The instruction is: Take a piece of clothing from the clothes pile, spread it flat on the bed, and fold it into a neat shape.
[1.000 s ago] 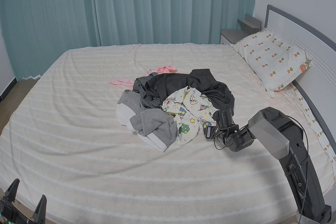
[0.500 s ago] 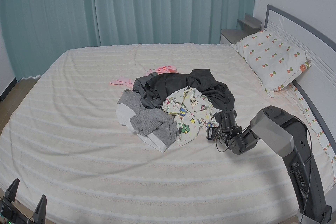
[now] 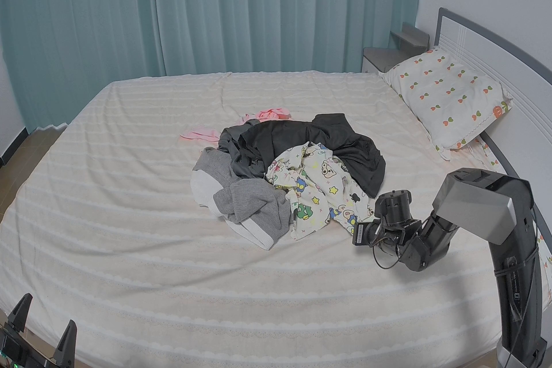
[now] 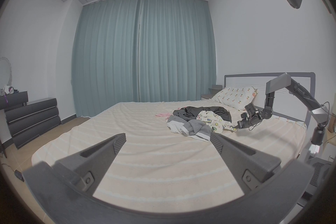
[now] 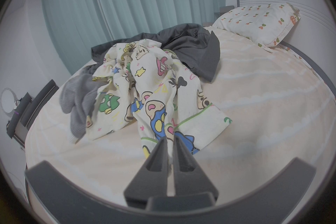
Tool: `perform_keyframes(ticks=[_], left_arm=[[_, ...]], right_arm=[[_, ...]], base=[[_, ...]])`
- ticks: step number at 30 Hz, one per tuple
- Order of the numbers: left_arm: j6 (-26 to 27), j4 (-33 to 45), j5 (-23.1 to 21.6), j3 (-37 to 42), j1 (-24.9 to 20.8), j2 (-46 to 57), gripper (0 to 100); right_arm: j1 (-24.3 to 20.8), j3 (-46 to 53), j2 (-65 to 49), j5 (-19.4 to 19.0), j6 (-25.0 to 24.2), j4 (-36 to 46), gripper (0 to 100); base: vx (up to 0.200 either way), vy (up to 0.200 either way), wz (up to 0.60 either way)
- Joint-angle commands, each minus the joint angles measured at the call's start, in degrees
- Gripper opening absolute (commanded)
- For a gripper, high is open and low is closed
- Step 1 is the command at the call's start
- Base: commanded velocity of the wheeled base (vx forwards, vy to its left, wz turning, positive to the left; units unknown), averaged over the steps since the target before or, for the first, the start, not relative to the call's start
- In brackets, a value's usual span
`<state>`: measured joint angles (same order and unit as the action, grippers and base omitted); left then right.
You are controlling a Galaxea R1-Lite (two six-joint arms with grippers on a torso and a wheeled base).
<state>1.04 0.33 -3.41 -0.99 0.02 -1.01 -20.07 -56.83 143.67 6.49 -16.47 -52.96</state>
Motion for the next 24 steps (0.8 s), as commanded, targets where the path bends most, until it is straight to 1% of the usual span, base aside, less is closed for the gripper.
perform_keyframes(ticks=[1, 6, 7, 8, 10, 12, 13, 14, 15, 16, 17, 18, 21, 24], left_arm=[[-0.07, 0.02, -0.01, 0.9, 0.06, 0.84, 100], [0.02, 0.02, -0.01, 0.9, -0.02, 0.84, 100], [0.02, 0.02, -0.01, 0.9, -0.02, 0.84, 100], [0.02, 0.02, -0.01, 0.9, 0.06, 0.84, 100], [0.02, 0.02, -0.01, 0.9, 0.06, 0.84, 100], [0.02, 0.02, 0.07, 0.9, 0.06, 0.84, 100], [0.02, 0.02, -0.01, 0.9, 0.06, 0.84, 100], [0.02, 0.02, -0.01, 0.9, 0.06, 0.84, 100], [0.02, 0.02, 0.07, 0.9, -0.02, 0.84, 100], [0.02, 0.02, -0.01, 0.9, 0.06, 0.84, 100], [0.02, 0.02, -0.01, 0.9, -0.02, 0.84, 100], [0.02, 0.02, -0.01, 0.9, 0.06, 0.84, 100], [0.02, 0.02, -0.01, 0.9, 0.06, 0.84, 100], [0.02, 0.02, 0.07, 0.9, 0.06, 0.84, 100]], right_arm=[[-0.15, 13.24, -8.75, -4.29, 0.21, -7.42, 0], [-0.15, 23.52, -12.18, -7.19, 0.39, -14.54, 0], [-0.15, 24.23, -12.36, -7.54, 0.39, -15.07, 0], [-0.24, 28.27, -13.85, -9.12, 0.47, -17.8, 0], [-0.24, 31.61, -14.91, -10.26, 0.65, -19.91, 0], [-0.59, 38.99, -16.4, -12.55, 0.91, -23.68, 0], [-0.85, 41.36, -16.75, -13.25, 1.35, -24.92, 0], [-0.85, 41.72, -16.75, -13.34, 1.35, -25.18, 0], [-1.2, 46.64, -16.84, -15.01, 2.93, -27.99, 0], [-1.29, 47.34, -16.75, -15.36, 3.2, -28.52, 0], [-1.64, 51.21, -16.14, -17.12, 4.52, -31.33, 0], [-1.99, 52.97, -15.35, -18.09, 5.13, -32.91, 0], [-3.58, 54.55, -10.69, -18.53, 5.66, -36.6, 0], [-4.9, 52.79, -7.26, -18.44, 5.66, -36.6, 0]], base=[[0.0, 0.0, 0.0], [0.0, 0.0, 0.0], [0.0, 0.0, 0.0], [0.0, 0.0, 0.0], [0.0, 0.0, 0.0], [0.0, 0.0, 0.0], [0.0, 0.0, 0.0], [0.0, 0.0, 0.0], [0.0, 0.0, 0.0], [0.0, 0.0, 0.0], [0.0, 0.0, 0.0], [0.0, 0.0, 0.0], [0.0, 0.0, 0.0], [0.0, 0.0, 0.0]])
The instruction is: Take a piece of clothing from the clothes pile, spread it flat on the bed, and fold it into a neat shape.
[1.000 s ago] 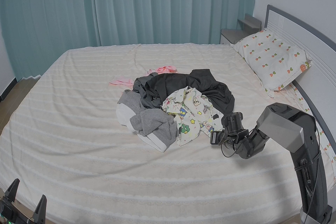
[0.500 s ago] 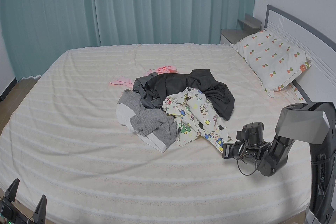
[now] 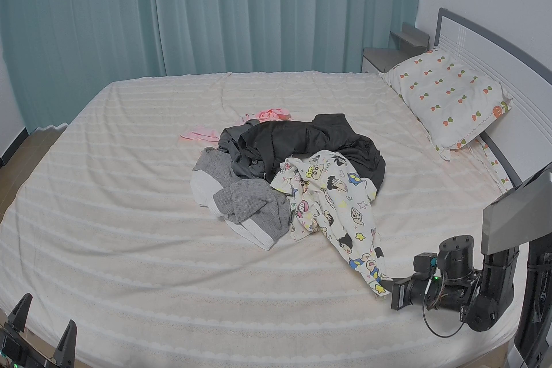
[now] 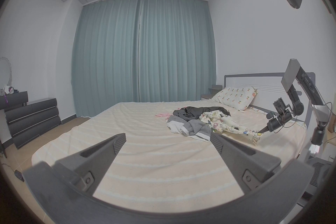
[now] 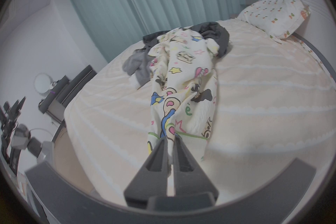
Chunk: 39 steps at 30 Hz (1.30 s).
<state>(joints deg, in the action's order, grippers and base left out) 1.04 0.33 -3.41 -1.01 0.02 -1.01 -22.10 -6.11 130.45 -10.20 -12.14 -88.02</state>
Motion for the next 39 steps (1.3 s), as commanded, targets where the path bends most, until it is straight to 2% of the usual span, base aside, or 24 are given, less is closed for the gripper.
perform_keyframes(ticks=[1, 9, 10, 14, 19, 21, 22, 26, 34, 39], left_arm=[[0.02, 0.02, -0.01, 0.92, 0.06, 0.84, 100], [0.02, 0.02, 0.07, 0.92, 0.06, 0.84, 100], [0.02, 0.02, -0.01, 0.92, -0.02, 0.84, 100], [0.02, 0.02, -0.01, 0.92, 0.06, 0.84, 100], [-0.07, 0.02, -0.01, 0.92, 0.06, 0.84, 100], [-0.07, 0.02, -0.01, 0.92, 0.06, 0.84, 100], [0.02, 0.02, -0.01, 0.92, -0.02, 0.84, 100], [-0.07, 0.02, -0.01, 0.92, -0.02, 0.84, 100], [0.02, 0.02, -0.01, 0.92, 0.06, 0.84, 100], [0.02, 0.02, 0.07, 0.92, 0.06, 0.84, 100]], right_arm=[[-3.39, 1.54, 6.66, -1.75, 1.33, -1.54, 0], [-9.98, -3.65, 11.84, -1.57, 1.42, -1.54, 0], [-10.24, -3.82, 11.84, -1.57, 1.42, -1.54, 100], [-9.63, -4.18, 11.76, -1.93, 1.24, -1.54, 100], [-5.5, -6.02, 9.38, -1.57, 0.28, -1.54, 100], [-5.5, -6.02, 9.38, -1.57, 0.28, -1.54, 100], [-2.07, -7.34, 9.21, -1.49, 0.28, -1.54, 100], [0.92, -8.39, 10.44, -1.05, 0.36, -1.46, 100], [3.56, -10.5, 10.79, -0.08, 0.72, -1.11, 100], [3.47, -14.11, 11.93, -0.17, 0.72, 3.9, 100]], base=[[0.0, 0.0, 0.0], [0.0, 0.0, 0.0], [0.0, 0.0, 0.0], [0.0, 0.0, 0.0], [0.0, 0.0, 0.0], [0.0, 0.0, 0.0], [0.0, 0.0, 0.0], [0.0, 0.0, 0.0], [0.0, 0.0, 0.0], [0.0, 0.0, 0.0]])
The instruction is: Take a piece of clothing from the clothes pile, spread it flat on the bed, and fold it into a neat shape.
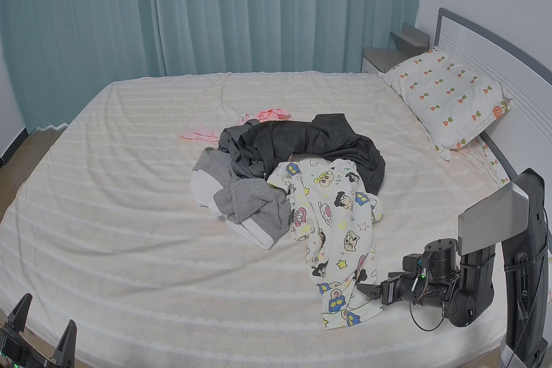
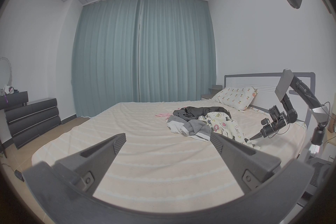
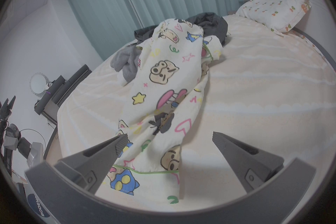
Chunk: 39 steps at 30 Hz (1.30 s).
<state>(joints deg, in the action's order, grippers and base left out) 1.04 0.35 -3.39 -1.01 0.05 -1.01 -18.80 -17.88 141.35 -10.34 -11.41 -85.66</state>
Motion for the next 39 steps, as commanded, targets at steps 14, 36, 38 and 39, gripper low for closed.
perform_keyframes(ticks=[14, 36, 38, 39], left_arm=[[0.02, 0.0, -0.04, 0.92, 0.04, 0.84, 100], [0.02, 0.0, -0.04, 0.92, 0.04, 0.84, 100], [0.37, -0.09, -0.04, 0.92, 0.04, 0.84, 100], [0.37, -0.09, -0.04, 0.92, -0.05, 0.84, 100]], right_arm=[[-5.11, -11.3, 2.53, 0.41, 2.01, 14.82, 0], [-4.14, 4.61, -17.25, -3.55, -11.88, -3.9, 0], [-4.14, 5.23, -21.91, -4.52, -14.17, -3.9, 0], [-4.14, 5.4, -24.37, -4.96, -14.96, -3.81, 0]], base=[[0.0, 0.0, 0.0], [0.0, 0.0, 0.0], [0.0, 0.0, 0.0], [0.0, 0.0, 0.0]])
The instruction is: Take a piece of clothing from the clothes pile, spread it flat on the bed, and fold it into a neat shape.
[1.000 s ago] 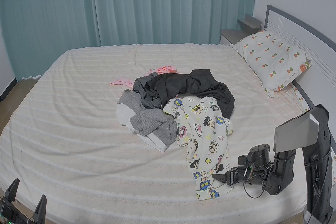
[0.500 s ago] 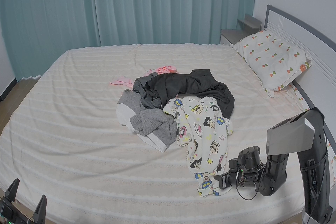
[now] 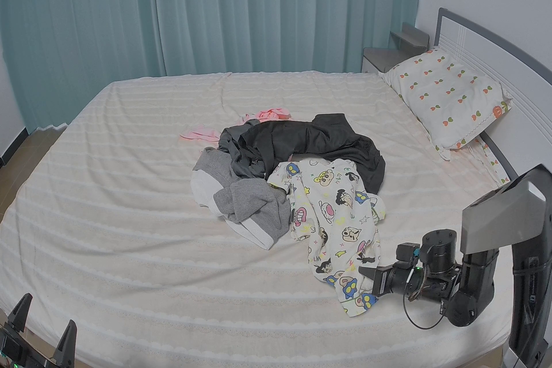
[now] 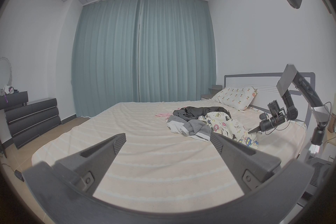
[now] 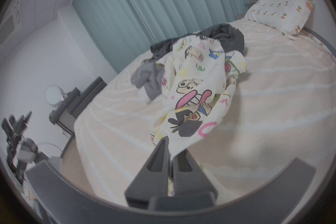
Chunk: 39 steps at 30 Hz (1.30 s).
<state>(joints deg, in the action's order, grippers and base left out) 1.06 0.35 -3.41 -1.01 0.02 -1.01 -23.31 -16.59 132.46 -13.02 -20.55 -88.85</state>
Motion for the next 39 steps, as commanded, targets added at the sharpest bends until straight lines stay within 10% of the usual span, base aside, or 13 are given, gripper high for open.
perform_keyframes(ticks=[1, 13, 15, 22, 23, 25, 31, 39], left_arm=[[0.08, -0.09, -0.01, 0.92, 0.06, 0.84, 100], [-0.36, -2.64, -2.21, -9.45, -0.9, -2.33, 100], [-5.89, -2.46, -3.97, -25.09, -2.49, -14.54, 100], [-2.91, -2.99, -13.11, -28.34, -3.45, -31.95, 100], [-2.91, -2.99, -20.76, -28.26, -8.73, -39.51, 100], [-2.91, -2.99, -22.51, -28.26, -15.32, -44.69, 100], [-2.12, -6.33, -21.72, -27.03, -23.32, -63.68, 100], [-4.4, -36.04, -16.45, -21.49, -31.93, -89.78, 100]], right_arm=[[0.37, 4.2, -17.33, -2.8, -5.99, -0.63, 0], [-2.53, -1.07, -36.4, -3.5, -5.9, 7.28, 0], [-4.38, -7.23, -41.76, -3.59, -5.9, 15.9, 0], [-7.1, -17.86, -46.51, -3.68, -6.08, 29.08, 0], [-10.0, -21.2, -47.47, -3.59, -6.17, 32.16, 0], [-12.55, -22.7, -47.47, -3.24, -6.17, 33.03, 0], [-14.57, -23.93, -46.51, -3.33, -6.43, 35.14, 0], [-17.82, -24.37, -46.86, -3.15, -13.99, 35.23, 0]], base=[[0.0, 0.0, 0.0], [0.0, 0.0, 0.0], [0.0, 0.0, 0.0], [0.0, 0.0, 0.0], [0.0, 0.0, 0.0], [0.0, 0.0, 0.0], [0.0, 0.0, 0.0], [0.0, 0.0, 0.0]])
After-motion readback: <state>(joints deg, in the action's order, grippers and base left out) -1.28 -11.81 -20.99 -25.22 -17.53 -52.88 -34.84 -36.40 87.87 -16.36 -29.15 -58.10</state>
